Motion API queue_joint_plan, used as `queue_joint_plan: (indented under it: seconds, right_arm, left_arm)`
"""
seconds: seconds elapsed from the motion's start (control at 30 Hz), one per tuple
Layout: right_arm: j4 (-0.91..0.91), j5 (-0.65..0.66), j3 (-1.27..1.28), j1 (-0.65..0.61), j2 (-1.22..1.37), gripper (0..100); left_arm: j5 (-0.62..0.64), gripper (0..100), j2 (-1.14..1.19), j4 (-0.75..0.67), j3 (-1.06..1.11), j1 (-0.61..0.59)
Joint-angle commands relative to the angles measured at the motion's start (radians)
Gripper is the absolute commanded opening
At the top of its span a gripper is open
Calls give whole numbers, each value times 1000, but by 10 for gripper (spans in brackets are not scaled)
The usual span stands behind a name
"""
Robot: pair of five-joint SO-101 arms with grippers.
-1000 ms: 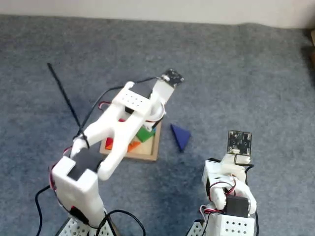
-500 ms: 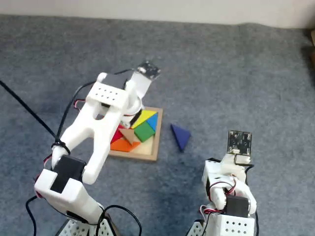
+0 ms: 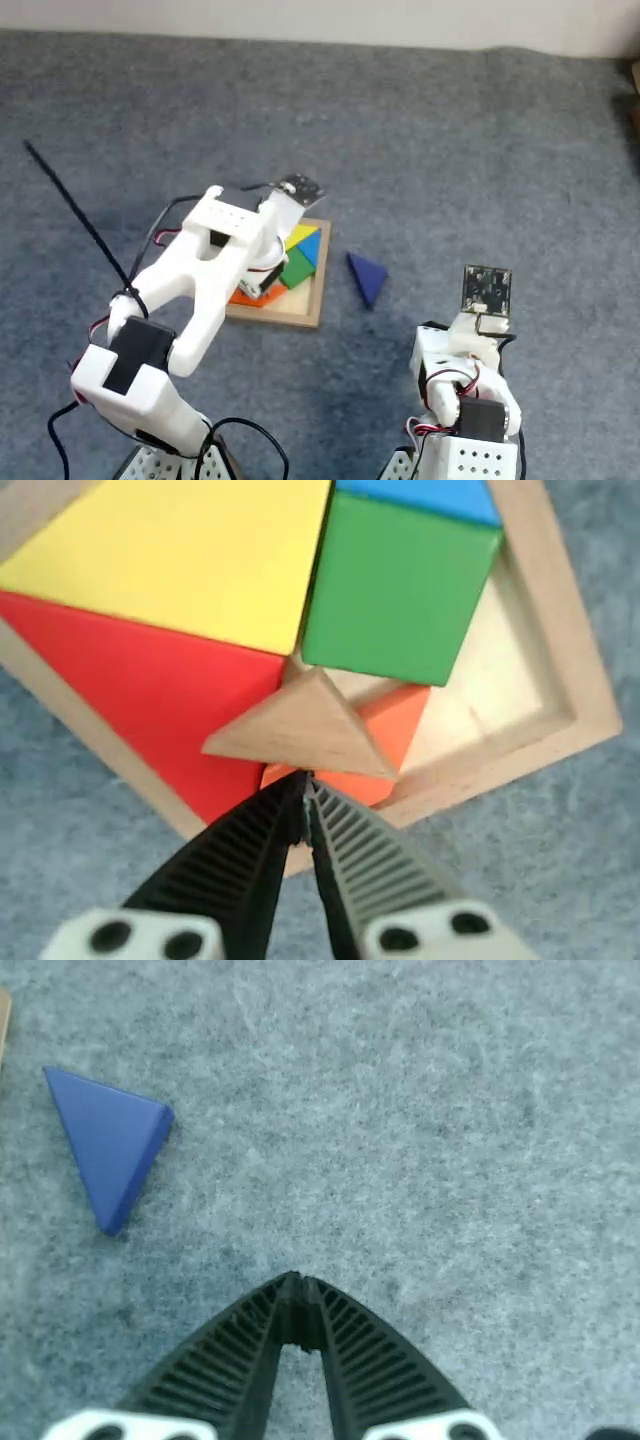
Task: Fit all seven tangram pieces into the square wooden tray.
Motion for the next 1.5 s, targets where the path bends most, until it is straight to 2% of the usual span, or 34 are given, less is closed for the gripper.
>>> queue_joint_plan:
  seconds: [0.0,0.13,0.23,0.97,1.13,1.23,1.33,1.47]
  right_arm:
    - [-28,6,150,13,-18,9]
    - [-28,6,150,13,-18,9]
    - [-28,6,150,13,-18,9]
    - [-28,6,150,13,-18,9]
    - [-28,6,150,13,-18,9]
    - [-28,6,150,13,-18,9]
    - [-28,6,150,13,-18,9]
    - [-28,6,150,13,-18,9]
  left_arm:
    - [-2,24,-50,-20,1,59]
    - [2,24,-50,-20,1,120]
    - [54,24,-50,-20,-18,150]
    - [60,24,-59,101,-105,134]
    - [60,24,-101,89,-61,176]
    - [57,24,-101,-3,4,166]
    - [55,24,-102,-77,81,131]
    - [14,24,-102,-84,127,64]
